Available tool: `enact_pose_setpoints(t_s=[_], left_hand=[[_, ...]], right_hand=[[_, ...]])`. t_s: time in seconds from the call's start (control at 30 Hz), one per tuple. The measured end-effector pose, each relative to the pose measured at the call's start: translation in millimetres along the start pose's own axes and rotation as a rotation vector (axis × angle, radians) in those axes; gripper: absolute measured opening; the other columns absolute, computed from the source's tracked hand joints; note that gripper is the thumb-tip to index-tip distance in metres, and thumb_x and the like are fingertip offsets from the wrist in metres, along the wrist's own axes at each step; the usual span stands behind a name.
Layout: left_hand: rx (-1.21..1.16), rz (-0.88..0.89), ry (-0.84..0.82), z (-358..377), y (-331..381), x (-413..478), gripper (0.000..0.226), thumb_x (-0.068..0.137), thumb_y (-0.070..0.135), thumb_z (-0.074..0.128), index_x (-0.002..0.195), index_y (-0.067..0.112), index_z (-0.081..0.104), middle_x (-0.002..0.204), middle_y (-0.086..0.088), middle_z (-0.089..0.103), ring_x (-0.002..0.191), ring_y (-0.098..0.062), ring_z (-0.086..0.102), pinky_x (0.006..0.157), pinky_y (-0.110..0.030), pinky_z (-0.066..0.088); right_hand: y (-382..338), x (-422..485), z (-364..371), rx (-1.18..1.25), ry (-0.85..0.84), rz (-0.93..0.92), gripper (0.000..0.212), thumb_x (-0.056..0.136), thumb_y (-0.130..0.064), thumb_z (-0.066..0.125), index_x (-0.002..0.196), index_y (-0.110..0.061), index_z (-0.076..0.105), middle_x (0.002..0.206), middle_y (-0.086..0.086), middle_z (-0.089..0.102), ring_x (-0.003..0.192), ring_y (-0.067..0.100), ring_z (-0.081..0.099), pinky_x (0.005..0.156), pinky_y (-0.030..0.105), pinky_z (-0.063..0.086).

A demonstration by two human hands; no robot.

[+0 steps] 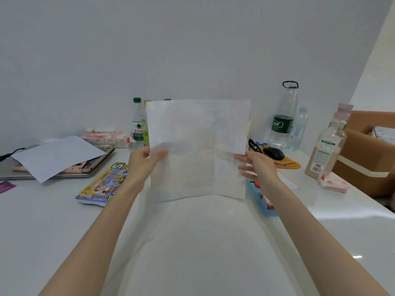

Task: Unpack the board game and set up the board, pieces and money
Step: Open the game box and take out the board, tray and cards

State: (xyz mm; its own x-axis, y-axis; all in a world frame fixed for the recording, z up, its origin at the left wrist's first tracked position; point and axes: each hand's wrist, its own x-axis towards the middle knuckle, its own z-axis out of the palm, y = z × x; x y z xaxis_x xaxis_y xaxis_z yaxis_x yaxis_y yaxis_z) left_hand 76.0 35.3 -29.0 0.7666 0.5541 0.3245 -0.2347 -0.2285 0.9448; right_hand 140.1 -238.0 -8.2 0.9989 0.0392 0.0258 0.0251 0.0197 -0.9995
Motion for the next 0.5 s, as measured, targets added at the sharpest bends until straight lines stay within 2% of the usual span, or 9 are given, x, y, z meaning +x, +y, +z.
enact_pose_setpoints(t_s=[0.07,0.13,0.17,0.23,0.3,0.33,0.43,0.5], left_hand=[[0.04,0.039,0.034,-1.6,-0.6,0.5,0.004,0.078,0.022,0.078,0.079,0.022,0.075,0.064,0.015,0.065,0.068,-0.011,0.058,0.065,-0.031,0.044],[0.044,0.05,0.076,-2.6,-1.3,-1.9,0.005,0.077,0.021,0.079,0.08,0.02,0.076,0.051,0.013,0.051,0.056,-0.009,0.042,0.056,-0.027,0.031],[0.045,0.047,0.087,-3.8,-0.8,-4.1,0.006,0.077,0.022,0.079,0.076,0.018,0.075,0.052,0.009,0.046,0.056,-0.011,0.036,0.056,-0.028,0.026],[0.055,0.024,0.088,-6.6,-2.6,-8.3,0.025,0.079,0.024,0.077,0.066,0.004,0.068,0.056,-0.002,0.041,0.057,-0.016,0.032,0.056,-0.03,0.022],[0.082,-0.024,0.061,-9.4,-4.7,-13.0,0.036,0.085,0.026,0.072,0.058,0.005,0.058,0.057,-0.005,0.045,0.054,-0.018,0.038,0.052,-0.028,0.026],[0.102,-0.051,0.035,-11.8,-5.6,-16.5,0.032,0.088,0.027,0.068,0.062,0.01,0.061,0.061,-0.005,0.052,0.056,-0.017,0.047,0.051,-0.026,0.032],[0.13,-0.138,-0.059,-17.5,-9.1,-25.5,0.013,0.09,0.02,0.065,0.094,0.009,0.071,0.09,-0.006,0.066,0.074,-0.012,0.062,0.056,-0.022,0.048],[0.087,-0.136,-0.154,-23.7,-15.7,-30.5,0.029,0.082,0.005,0.07,0.11,0.01,0.068,0.094,-0.006,0.065,0.07,-0.003,0.064,0.055,-0.016,0.051]], right_hand=[[-2.3,0.2,-1.2,0.11,0.003,0.068,0.014,0.1,-0.02,0.047,0.093,-0.019,0.058,0.098,-0.002,0.074,0.085,0.02,0.064,0.076,0.032,0.056],[-1.9,-0.7,-2.7,0.202,0.011,0.113,0.014,0.099,-0.024,0.049,0.091,-0.016,0.057,0.097,0.001,0.074,0.087,0.021,0.066,0.073,0.032,0.058],[-1.4,-1.9,-3.8,0.238,0.012,0.125,0.015,0.098,-0.027,0.052,0.09,-0.015,0.057,0.096,0.002,0.075,0.088,0.022,0.066,0.072,0.032,0.058],[1.6,-4.8,-6.4,0.279,0.006,0.153,0.018,0.096,-0.026,0.056,0.084,-0.012,0.055,0.096,0.005,0.075,0.089,0.024,0.067,0.072,0.034,0.058],[5.3,-8.5,-10.0,0.305,-0.004,0.192,0.018,0.092,-0.016,0.059,0.077,-0.009,0.052,0.098,0.009,0.073,0.092,0.027,0.067,0.074,0.037,0.058],[7.3,-10.1,-11.9,0.329,-0.016,0.212,0.016,0.091,-0.01,0.058,0.076,-0.007,0.052,0.099,0.011,0.072,0.092,0.028,0.067,0.073,0.037,0.059],[13.6,-14.6,-18.2,0.395,-0.041,0.282,0.005,0.09,0.004,0.057,0.088,0.0,0.058,0.098,0.014,0.068,0.088,0.028,0.066,0.063,0.031,0.061],[20.5,-12.9,-20.8,0.376,-0.065,0.313,0.014,0.084,0.008,0.064,0.098,0.003,0.062,0.096,0.014,0.066,0.085,0.025,0.067,0.063,0.029,0.061]])
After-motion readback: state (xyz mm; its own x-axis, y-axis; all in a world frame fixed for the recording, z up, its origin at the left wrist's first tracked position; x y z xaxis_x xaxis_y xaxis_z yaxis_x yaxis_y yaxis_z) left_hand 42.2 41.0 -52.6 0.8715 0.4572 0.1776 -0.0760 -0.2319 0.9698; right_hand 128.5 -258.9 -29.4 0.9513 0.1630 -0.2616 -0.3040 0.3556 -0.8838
